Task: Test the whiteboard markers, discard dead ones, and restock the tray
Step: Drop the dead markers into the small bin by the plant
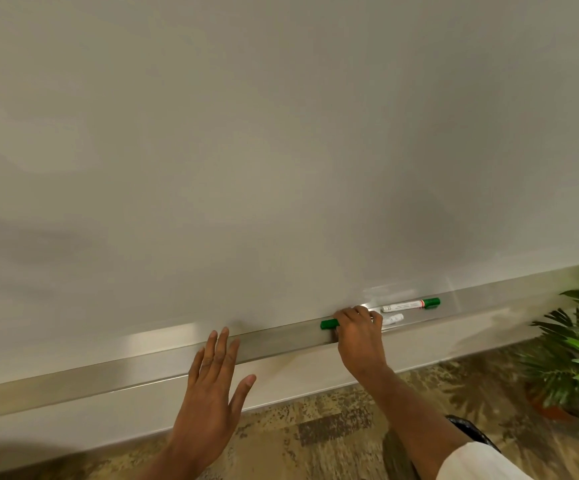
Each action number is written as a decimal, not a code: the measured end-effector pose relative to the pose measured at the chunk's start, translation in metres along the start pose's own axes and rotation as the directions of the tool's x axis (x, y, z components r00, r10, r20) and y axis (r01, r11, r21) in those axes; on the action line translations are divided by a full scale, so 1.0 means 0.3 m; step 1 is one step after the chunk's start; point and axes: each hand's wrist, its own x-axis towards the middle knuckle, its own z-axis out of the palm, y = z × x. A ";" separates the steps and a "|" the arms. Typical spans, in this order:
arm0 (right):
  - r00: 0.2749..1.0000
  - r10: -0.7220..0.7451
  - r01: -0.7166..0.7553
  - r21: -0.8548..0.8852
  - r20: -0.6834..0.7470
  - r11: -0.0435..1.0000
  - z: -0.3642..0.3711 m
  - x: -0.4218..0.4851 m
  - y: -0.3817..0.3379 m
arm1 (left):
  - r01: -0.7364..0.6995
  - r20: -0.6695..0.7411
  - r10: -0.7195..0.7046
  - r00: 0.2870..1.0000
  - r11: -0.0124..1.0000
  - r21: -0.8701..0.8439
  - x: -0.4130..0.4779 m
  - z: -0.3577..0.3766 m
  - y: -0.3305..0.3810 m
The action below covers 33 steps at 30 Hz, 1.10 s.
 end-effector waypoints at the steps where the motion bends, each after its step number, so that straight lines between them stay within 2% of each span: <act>1: 1.000 -0.017 0.017 -0.003 -0.006 1.000 0.003 0.003 0.002 | 0.004 -0.003 -0.004 1.000 1.000 -0.005 -0.001 0.000 0.000; 7: 0.969 -0.245 0.244 -0.044 -0.014 0.969 0.014 0.007 0.011 | 0.018 -0.002 -0.018 1.000 1.000 -0.012 -0.018 0.000 0.001; 12: 0.886 -0.449 0.452 0.000 -0.116 0.892 0.027 0.009 -0.003 | 0.033 -0.006 -0.033 0.999 0.999 -0.010 -0.038 -0.002 -0.012; 15: 0.851 -0.482 0.505 0.074 -0.210 0.860 -0.013 0.013 -0.096 | 0.070 -0.023 -0.072 0.997 0.995 -0.067 -0.048 -0.026 -0.006; 17: 0.852 -0.444 0.498 0.165 -0.277 0.852 -0.067 0.007 -0.197 | 0.139 -0.022 -0.146 0.989 0.972 -0.188 -0.049 -0.068 0.012; 19: 0.870 -0.374 0.467 0.289 -0.323 0.836 -0.134 -0.013 -0.310 | 0.264 0.012 -0.279 0.960 0.895 -0.360 -0.030 -0.136 0.044; 22: 0.919 -0.248 0.384 0.563 -0.306 0.732 -0.251 -0.059 -0.471 | 0.408 0.108 -0.438 0.892 0.681 -0.607 0.029 -0.269 0.094; 25: 0.944 -0.233 0.328 0.760 -0.235 0.562 -0.366 -0.080 -0.584 | 0.363 0.115 -0.465 0.878 0.490 -0.793 0.084 -0.415 0.134; 28: 0.943 -0.230 0.319 0.844 -0.240 0.430 -0.490 -0.091 -0.673 | 0.272 0.086 -0.447 0.891 0.372 -0.887 0.098 -0.566 0.159; 31: 0.937 -0.207 0.340 0.864 -0.280 0.371 -0.593 -0.112 -0.749 | 0.212 0.089 -0.406 0.909 0.268 -0.940 0.088 -0.697 0.185; 33: 0.937 -0.169 0.349 0.854 -0.307 0.385 -0.653 -0.115 -0.796 | 0.195 0.104 -0.396 0.912 0.195 -0.961 0.084 -0.770 0.192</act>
